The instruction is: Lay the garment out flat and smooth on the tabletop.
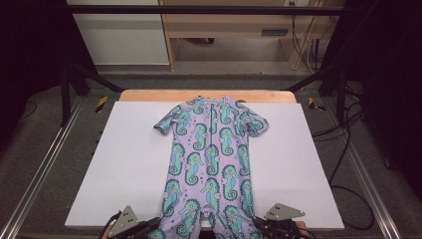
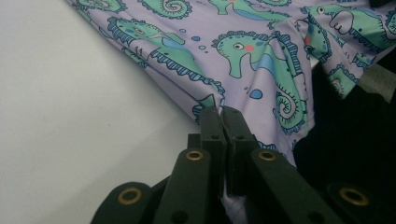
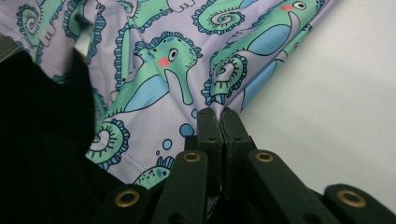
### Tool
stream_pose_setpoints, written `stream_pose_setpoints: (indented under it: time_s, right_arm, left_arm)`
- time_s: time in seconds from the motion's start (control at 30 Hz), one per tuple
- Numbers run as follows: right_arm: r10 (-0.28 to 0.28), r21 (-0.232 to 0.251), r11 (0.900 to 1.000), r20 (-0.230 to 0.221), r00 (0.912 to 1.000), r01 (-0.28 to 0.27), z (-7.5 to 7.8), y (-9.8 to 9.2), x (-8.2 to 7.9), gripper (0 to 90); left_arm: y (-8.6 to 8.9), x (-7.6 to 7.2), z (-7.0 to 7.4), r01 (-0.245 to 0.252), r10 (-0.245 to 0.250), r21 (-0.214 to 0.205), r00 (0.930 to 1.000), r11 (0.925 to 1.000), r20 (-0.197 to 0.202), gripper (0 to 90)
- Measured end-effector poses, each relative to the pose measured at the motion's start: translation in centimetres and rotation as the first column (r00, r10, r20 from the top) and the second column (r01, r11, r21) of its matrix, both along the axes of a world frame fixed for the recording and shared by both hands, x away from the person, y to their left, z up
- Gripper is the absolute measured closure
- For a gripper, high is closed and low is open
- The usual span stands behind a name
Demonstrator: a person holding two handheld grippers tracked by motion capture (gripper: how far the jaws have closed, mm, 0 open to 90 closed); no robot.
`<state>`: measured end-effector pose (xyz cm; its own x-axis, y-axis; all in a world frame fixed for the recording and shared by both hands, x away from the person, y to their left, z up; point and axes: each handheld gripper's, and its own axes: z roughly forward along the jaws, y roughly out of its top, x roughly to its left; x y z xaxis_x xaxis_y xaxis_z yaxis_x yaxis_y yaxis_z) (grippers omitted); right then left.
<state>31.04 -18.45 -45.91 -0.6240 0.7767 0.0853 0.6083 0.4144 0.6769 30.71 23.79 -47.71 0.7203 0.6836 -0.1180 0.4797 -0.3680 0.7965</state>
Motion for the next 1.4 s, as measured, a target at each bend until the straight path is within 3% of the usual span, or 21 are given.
stream_pose_setpoints:
  time_s: [0.7, 0.73, 0.87, 1.0, 1.07, 1.27, 1.4]
  right_arm:
    - [0.005, 0.036, 0.9994, -0.026, 0.9996, -0.004, 0.7, -0.3, -2.6, 88.8]
    - [-0.002, 0.041, 0.9992, -0.022, 0.9997, 0.003, 0.8, -0.3, -2.6, 87.4]
    - [-0.04, 0.105, 0.9938, 0.017, 0.9991, 0.038, 1.1, -0.7, -1.9, 59.9]
    - [-0.089, 0.125, 0.989, 0.082, 0.9926, 0.079, 1.8, -0.6, -0.1, 44.2]
    - [-0.118, 0.132, 0.9859, 0.109, 0.987, 0.104, 2.1, -0.5, 1.3, 38.3]
    - [-0.195, 0.133, 0.9761, 0.191, 0.962, 0.172, 2.6, -0.4, 6.8, 23.1]
    - [-0.216, 0.125, 0.9732, 0.209, 0.9538, 0.193, 2.8, -0.8, 10.7, 16.2]
  left_arm:
    - [0.3, -2.6, 1.1, 0.02, -0.02, -0.012, 0.9998, 0.9997, 0.006, 87.6]
    - [0.3, -2.7, 1.2, 0.015, -0.015, -0.016, 0.9998, 0.9998, 0.012, 86.0]
    - [0.4, -2.6, 1.7, -0.021, 0.023, -0.036, 0.9975, 0.9991, 0.066, 61.8]
    - [0.4, -1.3, 2.5, -0.048, 0.055, -0.06, 0.9921, 0.997, 0.113, 45.7]
    - [0.3, -0.3, 2.8, -0.061, 0.067, -0.053, 0.9885, 0.9967, 0.135, 43.0]
    - [0.4, 3.5, 3.7, -0.139, 0.147, -0.053, 0.9702, 0.9889, 0.193, 30.7]
    - [0.6, 6.6, 3.7, -0.177, 0.186, -0.058, 0.9618, 0.9824, 0.202, 23.8]
